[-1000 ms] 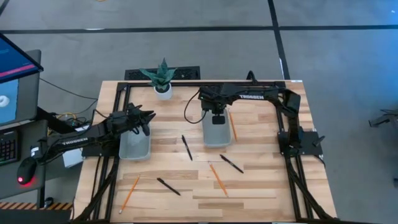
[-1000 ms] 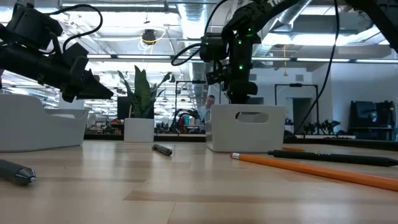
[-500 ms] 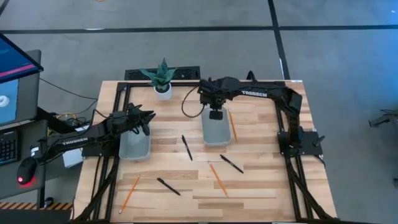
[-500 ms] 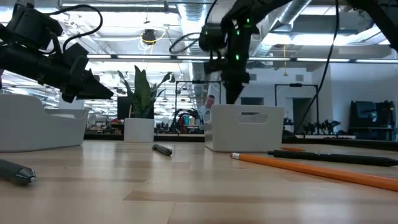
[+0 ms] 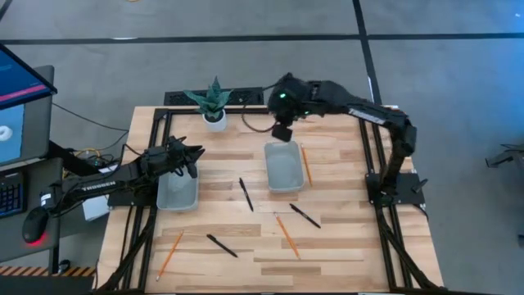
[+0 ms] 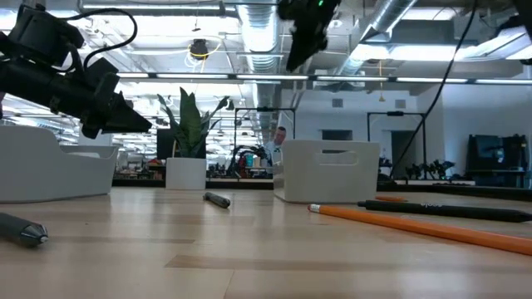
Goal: Sort pens & pencils
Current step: Move the left gray bin to the middle of the table
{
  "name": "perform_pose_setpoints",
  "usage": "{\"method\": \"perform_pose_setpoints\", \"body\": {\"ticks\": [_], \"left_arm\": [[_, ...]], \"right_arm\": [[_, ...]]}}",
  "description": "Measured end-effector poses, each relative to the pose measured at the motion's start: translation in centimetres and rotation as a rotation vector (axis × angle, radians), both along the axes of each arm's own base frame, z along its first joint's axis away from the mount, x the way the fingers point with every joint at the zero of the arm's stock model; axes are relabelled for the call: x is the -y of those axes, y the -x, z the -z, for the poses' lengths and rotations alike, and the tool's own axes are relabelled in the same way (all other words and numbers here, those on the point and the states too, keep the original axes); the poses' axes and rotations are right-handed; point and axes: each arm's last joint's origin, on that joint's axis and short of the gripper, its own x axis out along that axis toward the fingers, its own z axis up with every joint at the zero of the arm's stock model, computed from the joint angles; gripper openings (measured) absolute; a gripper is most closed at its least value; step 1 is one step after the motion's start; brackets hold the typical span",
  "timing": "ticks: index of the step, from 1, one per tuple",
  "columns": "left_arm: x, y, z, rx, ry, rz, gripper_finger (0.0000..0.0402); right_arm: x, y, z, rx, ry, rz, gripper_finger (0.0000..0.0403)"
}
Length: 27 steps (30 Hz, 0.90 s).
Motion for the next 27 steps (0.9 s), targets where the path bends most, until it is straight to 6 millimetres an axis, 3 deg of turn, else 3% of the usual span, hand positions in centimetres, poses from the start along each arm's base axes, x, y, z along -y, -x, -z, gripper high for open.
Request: {"method": "perform_pose_setpoints", "body": {"ticks": [5, 12, 17, 22, 27], "left_arm": [[0.0, 0.0, 0.0, -0.013, -0.020, 0.005, 0.0079], [0.0, 0.0, 0.0, -0.012, -0.020, 0.005, 0.0079], [0.0, 0.0, 0.0, -0.011, -0.019, 0.004, 0.0079], [0.0, 0.0, 0.0, 0.003, -0.002, -0.001, 0.0079], [0.0, 0.0, 0.0, 0.004, -0.002, -0.002, 0.0079]], "right_arm": [[-1.0, 2.9, -3.1, 0.067, 0.008, 0.017, 0.0071], [-2.2, 7.8, -5.5, 0.037, -0.041, 0.083, 0.0071], [-3.4, 11.9, -6.6, 0.125, -0.019, 0.093, 0.0071], [-4.9, 16.1, -5.7, 0.319, 0.023, 0.105, 0.0071], [-6.2, 19.5, -1.9, 0.494, 0.013, 0.148, 0.0071]]}}
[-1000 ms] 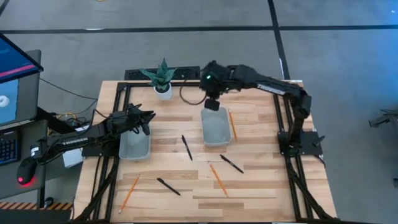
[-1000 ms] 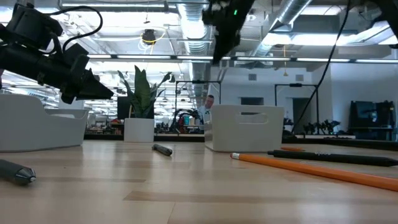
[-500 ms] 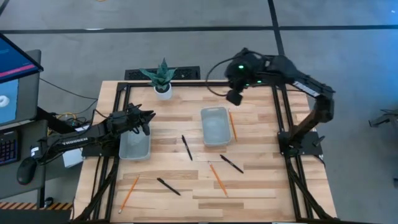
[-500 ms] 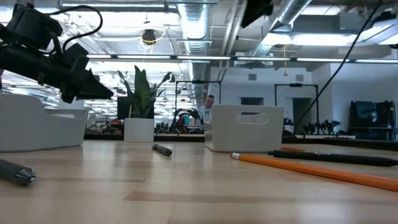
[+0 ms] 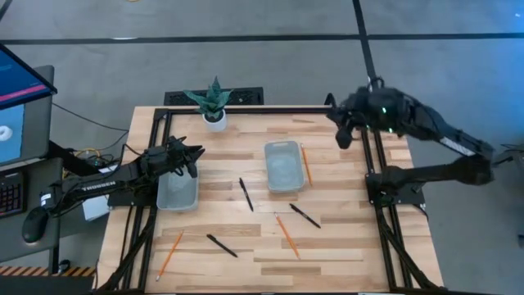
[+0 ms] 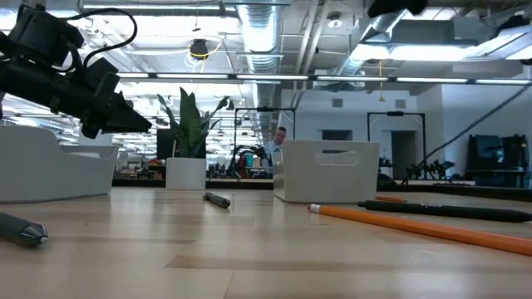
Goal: Sort pens & pencils
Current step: Move the left gray bin to the middle of the table
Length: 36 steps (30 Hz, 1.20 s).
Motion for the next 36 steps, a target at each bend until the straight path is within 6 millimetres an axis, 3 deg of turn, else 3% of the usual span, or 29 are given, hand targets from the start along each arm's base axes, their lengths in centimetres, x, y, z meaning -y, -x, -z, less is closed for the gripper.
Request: {"method": "perform_pose_setpoints", "body": {"ticks": [8, 17, 22, 29, 36], "left_arm": [[0.0, 0.0, 0.0, 0.002, 0.002, -0.001, 0.0091], [0.0, 0.0, 0.0, 0.023, 0.031, -0.010, 0.0179], [0.0, 0.0, 0.0, 0.048, 0.066, -0.020, 0.0209], [0.0, 0.0, 0.0, 0.076, 0.105, -0.031, 0.0219], [0.4, -0.3, -0.7, 0.122, 0.188, 0.119, 0.0219]], "right_arm": [[-1.1, 2.9, 7.4, 0.167, -0.066, 0.053, 0.0071], [-1.6, 4.4, 12.9, 0.302, -0.097, 0.073, 0.0071], [-1.8, 5.0, 15.0, 0.370, -0.118, 0.084, 0.0071], [-1.9, 5.4, 17.5, 0.364, -0.167, 0.103, 0.0071], [-2.0, 5.2, 18.1, 0.319, -0.183, 0.098, 0.0071]]}}
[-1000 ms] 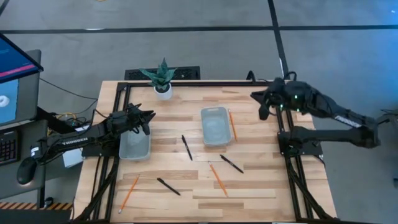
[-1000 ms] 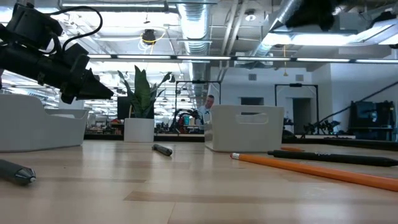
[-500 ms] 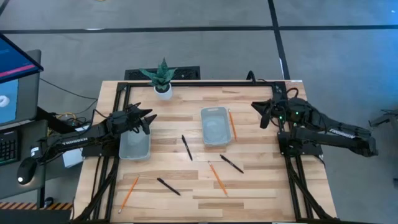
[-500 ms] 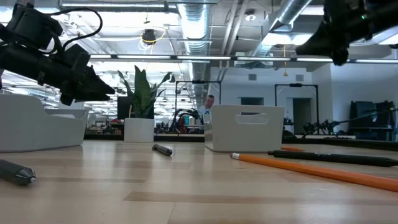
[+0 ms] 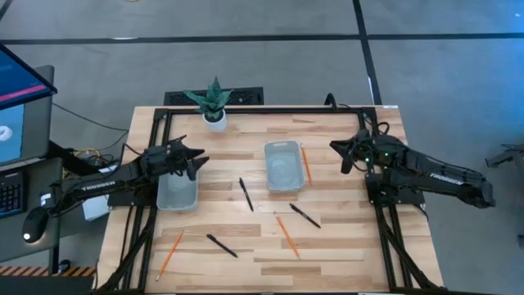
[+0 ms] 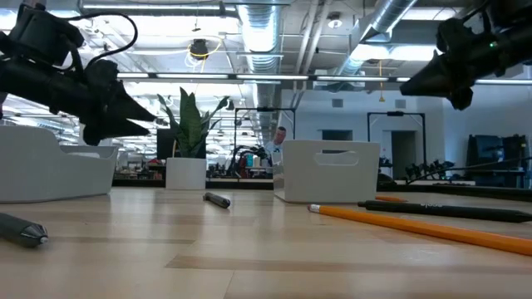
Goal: Sort pens & pencils
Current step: Move the left gray bin to the middle of the table
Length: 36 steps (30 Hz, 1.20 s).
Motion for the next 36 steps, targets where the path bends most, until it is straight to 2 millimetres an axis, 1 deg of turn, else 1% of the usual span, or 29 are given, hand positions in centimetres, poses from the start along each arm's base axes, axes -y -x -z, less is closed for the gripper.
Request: {"method": "perform_pose_setpoints", "body": {"ticks": [3, 8, 13, 17, 20, 23, 28, 32, 36], "left_arm": [[0.1, -0.2, -1.4, 0.066, -0.016, 0.045, 0.0219], [0.0, -0.3, -3.4, 0.125, -0.032, 0.047, 0.0219], [0.1, -0.2, -5.7, 0.129, -0.176, 0.064, 0.0219], [0.1, 0.1, -8.4, 0.105, -0.262, 0.059, 0.0216], [0.2, 0.5, -10.3, -0.024, -0.279, 0.055, 0.0211], [0.1, 0.6, -11.5, -0.226, -0.232, 0.029, 0.0208], [-0.3, -0.2, -13.4, -0.412, -0.183, 0.075, 0.0208], [-0.7, -1.3, -14.2, -0.562, -0.163, 0.137, 0.0208], [-1.1, -2.3, -13.7, -0.766, -0.133, 0.187, 0.0208]], "right_arm": [[0.0, 0.0, 0.0, 0.000, 0.000, 0.001, 0.0071], [0.0, 0.0, 0.0, 0.000, 0.000, 0.001, 0.0071], [0.0, 0.0, 0.0, 0.000, 0.001, 0.001, 0.0071], [0.0, 0.0, 0.0, 0.000, 0.001, 0.001, 0.0071], [0.0, 0.0, 0.0, 0.000, 0.001, 0.001, 0.0071], [0.0, 0.0, 0.0, 0.000, 0.001, 0.001, 0.0071], [0.0, 0.0, 0.0, 0.000, 0.001, 0.001, 0.0071], [0.0, 0.0, 0.0, 0.000, 0.001, 0.001, 0.0071], [0.0, 0.0, 0.0, 0.000, 0.001, 0.001, 0.0071]]}}
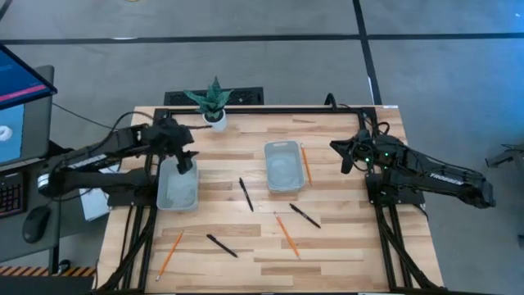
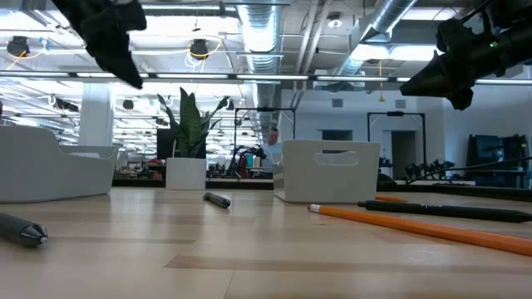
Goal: Sort pens & pencils
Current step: Move the left gray bin to the middle of the table
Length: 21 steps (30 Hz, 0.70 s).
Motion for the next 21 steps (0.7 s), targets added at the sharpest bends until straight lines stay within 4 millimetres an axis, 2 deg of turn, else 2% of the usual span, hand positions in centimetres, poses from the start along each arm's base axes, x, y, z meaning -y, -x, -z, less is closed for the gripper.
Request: {"method": "perform_pose_setpoints", "body": {"ticks": [10, 21], "left_arm": [[-0.9, -1.4, 3.5, -0.451, 0.102, 0.056, 0.0207], [-2.5, -2.9, 5.7, -0.639, 0.130, 0.156, 0.0207]], "right_arm": [[0.0, 0.0, 0.0, 0.001, 0.000, 0.000, 0.0071], [0.0, 0.0, 0.0, 0.001, 0.001, 0.000, 0.0071]]}}
